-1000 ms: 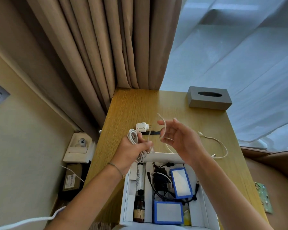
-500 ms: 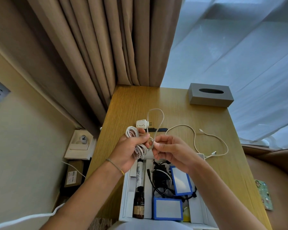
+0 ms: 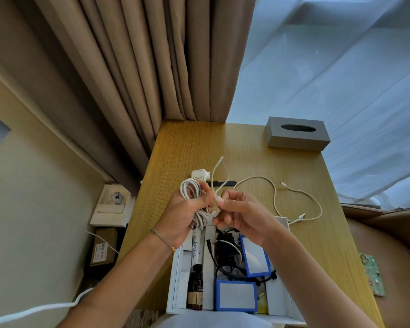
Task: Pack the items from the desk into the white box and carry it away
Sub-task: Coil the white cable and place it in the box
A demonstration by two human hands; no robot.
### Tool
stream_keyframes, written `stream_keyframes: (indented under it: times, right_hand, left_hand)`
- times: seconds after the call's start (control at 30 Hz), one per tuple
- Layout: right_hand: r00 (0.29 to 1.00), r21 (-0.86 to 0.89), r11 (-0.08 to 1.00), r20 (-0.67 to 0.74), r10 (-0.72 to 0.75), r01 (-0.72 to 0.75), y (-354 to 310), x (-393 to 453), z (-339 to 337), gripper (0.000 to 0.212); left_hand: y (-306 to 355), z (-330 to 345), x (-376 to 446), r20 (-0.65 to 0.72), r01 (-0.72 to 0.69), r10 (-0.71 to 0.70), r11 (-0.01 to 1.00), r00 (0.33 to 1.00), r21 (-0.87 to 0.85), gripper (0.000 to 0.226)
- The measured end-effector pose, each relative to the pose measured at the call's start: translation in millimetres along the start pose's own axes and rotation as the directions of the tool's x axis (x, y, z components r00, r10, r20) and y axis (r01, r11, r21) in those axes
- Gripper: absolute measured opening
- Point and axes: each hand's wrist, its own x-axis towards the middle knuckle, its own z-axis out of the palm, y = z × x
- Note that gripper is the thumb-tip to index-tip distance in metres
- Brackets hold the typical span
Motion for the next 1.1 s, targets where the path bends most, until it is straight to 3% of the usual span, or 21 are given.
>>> stream_keyframes:
  times: [0.1, 0.23, 0.4, 0.5, 0.57, 0.63, 0.73, 0.77, 0.83, 0.93, 1.0, 1.03, 1.07, 1.1]
  right_hand:
    - [0.987, -0.147, 0.986, -0.127, -0.097, 0.078, 1.8, -0.6, 6.5, 0.017]
    - [0.926, -0.444, 0.875, -0.213, -0.313, 0.194, 3.9, 2.2, 13.7, 0.016]
    - [0.938, -0.251, 0.914, -0.061, -0.343, 0.318, 6.6, 0.6, 10.5, 0.024]
    - [0.95, -0.405, 0.867, 0.016, -0.312, 0.291, 13.5, -1.6, 2.3, 0.021]
    - [0.949, -0.575, 0.775, 0.011, -0.315, 0.264, 16.9, -3.0, -9.2, 0.018]
    - [0.94, -0.687, 0.7, -0.071, -0.334, 0.196, 14.5, -7.5, -26.2, 0.023]
    - [0.896, -0.536, 0.835, -0.304, -0.324, 0.12, 1.1, -19.2, -53.3, 0.035]
    - [0.88, -0.549, 0.832, -0.352, -0.319, 0.082, -1.4, -21.1, -58.9, 0.039]
    - [0.851, -0.723, 0.689, -0.39, -0.351, -0.047, -1.9, -20.0, -58.9, 0.054]
    - [0.805, -0.866, 0.476, -0.39, -0.446, -0.156, 0.4, -13.9, -36.5, 0.07]
    - [0.745, -0.95, 0.27, -0.293, -0.599, -0.157, 2.0, -8.6, -20.6, 0.062]
    - [0.769, -0.973, 0.208, -0.206, -0.605, -0.097, 1.9, -5.9, -10.6, 0.061]
    - [0.831, -0.973, 0.23, -0.116, -0.544, 0.014, 3.3, -2.5, -1.0, 0.065]
    - [0.9, -0.931, 0.343, -0.042, -0.433, 0.122, 8.0, 1.5, 9.6, 0.068]
  left_hand:
    - [-1.9, 0.7, -0.4, -0.002, -0.06, 0.06, 0.996, 0.998, 0.073, 0.006]
    - [-3.9, 3.3, -1.9, -0.058, -0.056, 0.059, 0.996, 0.997, 0.064, 0.012]
    - [5.0, 1.3, -1.4, -0.072, -0.014, 0.01, 0.998, 0.997, -0.053, 0.008]
    - [8.3, -5.0, -1.6, -0.116, 0.016, -0.022, 0.998, 0.993, -0.053, 0.006]
    - [11.3, -12.8, -0.7, -0.155, 0.016, -0.022, 0.999, 0.988, -0.038, 0.008]
    - [14.8, -23.6, 1.2, -0.236, -0.026, 0.046, 0.996, 0.971, 0.089, 0.016]
    - [17.6, -38.2, 2.9, -0.381, -0.06, 0.233, 0.908, 0.895, 0.414, 0.028]
    - [17.9, -41.0, 2.9, -0.404, -0.055, 0.265, 0.885, 0.875, 0.461, 0.031]
    - [18.1, -43.1, 2.4, -0.401, -0.042, 0.252, 0.885, 0.881, 0.464, 0.036]
    - [19.5, -34.8, 0.3, -0.293, -0.058, 0.136, 0.964, 0.946, 0.26, 0.037]
    - [19.8, -26.0, -1.2, -0.241, -0.073, 0.109, 0.985, 0.964, 0.155, 0.032]
    - [19.4, -21.9, -1.4, -0.234, -0.078, 0.107, 0.989, 0.966, 0.128, 0.029]
    - [18.9, -18.1, -1.8, -0.225, -0.078, 0.099, 0.992, 0.969, 0.1, 0.027]
    - [18.1, -14.6, -2.3, -0.209, -0.076, 0.088, 0.995, 0.974, 0.067, 0.025]
